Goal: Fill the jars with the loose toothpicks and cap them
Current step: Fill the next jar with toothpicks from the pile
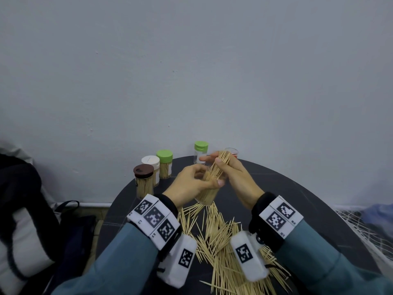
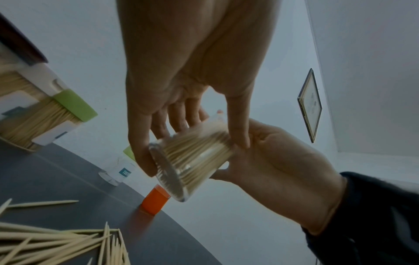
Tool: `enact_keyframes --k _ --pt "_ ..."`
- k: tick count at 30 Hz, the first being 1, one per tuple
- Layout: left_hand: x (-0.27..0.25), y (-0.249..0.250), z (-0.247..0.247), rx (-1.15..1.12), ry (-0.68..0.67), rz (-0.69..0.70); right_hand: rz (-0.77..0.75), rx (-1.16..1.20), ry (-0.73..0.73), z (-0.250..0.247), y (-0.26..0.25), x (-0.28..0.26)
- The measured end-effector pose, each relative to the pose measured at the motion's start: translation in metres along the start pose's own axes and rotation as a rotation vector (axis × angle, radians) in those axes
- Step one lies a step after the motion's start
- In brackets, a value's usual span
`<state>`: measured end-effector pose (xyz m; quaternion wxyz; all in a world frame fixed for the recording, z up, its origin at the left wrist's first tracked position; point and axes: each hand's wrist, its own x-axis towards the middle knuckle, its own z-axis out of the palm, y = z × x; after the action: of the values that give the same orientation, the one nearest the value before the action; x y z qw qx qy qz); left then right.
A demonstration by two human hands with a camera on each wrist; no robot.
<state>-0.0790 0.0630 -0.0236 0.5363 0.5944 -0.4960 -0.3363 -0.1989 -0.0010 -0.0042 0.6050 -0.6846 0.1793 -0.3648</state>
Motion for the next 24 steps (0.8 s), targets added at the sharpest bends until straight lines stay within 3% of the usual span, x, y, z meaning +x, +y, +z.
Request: enact_keyframes --k 13,24 --pt "-0.008 0.005 0.006 0.058 -0.118 0.006 -0.093 0.057 0.027 -0.004 0.002 -0.001" --pt "-0.007 0.008 0.001 -0.038 -0.049 -0.002 -0.114 -0.092 0.011 -0.01 0.006 -0.004"
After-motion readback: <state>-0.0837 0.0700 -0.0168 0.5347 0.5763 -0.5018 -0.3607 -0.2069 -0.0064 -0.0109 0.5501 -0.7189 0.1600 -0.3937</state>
